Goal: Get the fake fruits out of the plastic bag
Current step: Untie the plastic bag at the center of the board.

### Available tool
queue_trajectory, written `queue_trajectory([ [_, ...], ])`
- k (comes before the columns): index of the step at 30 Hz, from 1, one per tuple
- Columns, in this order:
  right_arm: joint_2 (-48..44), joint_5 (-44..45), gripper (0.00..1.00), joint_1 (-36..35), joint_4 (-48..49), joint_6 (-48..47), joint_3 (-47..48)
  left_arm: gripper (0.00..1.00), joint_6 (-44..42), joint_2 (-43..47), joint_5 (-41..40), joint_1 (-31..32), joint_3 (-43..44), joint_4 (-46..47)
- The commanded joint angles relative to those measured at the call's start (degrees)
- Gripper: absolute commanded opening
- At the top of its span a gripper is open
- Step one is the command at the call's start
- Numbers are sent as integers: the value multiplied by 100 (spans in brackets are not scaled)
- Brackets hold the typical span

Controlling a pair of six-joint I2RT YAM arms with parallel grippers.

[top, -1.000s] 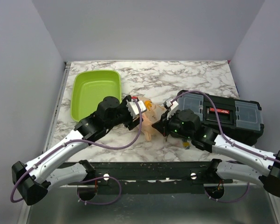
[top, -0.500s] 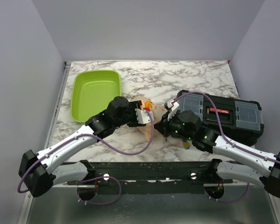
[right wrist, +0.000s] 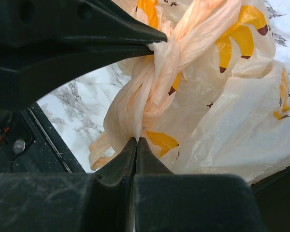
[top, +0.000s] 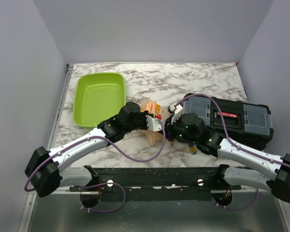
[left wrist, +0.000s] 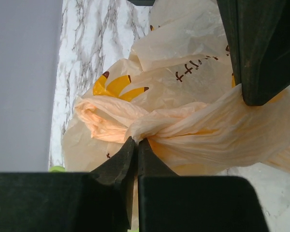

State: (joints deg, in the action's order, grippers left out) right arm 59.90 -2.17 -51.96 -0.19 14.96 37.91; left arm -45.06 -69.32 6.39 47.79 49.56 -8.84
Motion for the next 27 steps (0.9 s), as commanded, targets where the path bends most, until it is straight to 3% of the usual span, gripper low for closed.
queue_trajectory([
  [1, 42, 102, 1, -15, -143, 160, 290, 0, -100, 6, -423, 47, -295, 703],
  [6, 11, 352, 1, -15, -201, 695, 262, 0, 385, -146, -595, 45, -261, 1110],
  [13, 25, 933, 1, -15, -207, 651, 157, 0, 1148, -389, -895, 29, 78, 1124],
  [22, 101, 657, 1, -15, -49, 1239, -117, 0, 2498, -337, -642, -100, 484, 984],
  [27, 366, 662, 4, -16, 381, 1452, -105, 0, 3661, -559, -19, -613, 1193, 199],
])
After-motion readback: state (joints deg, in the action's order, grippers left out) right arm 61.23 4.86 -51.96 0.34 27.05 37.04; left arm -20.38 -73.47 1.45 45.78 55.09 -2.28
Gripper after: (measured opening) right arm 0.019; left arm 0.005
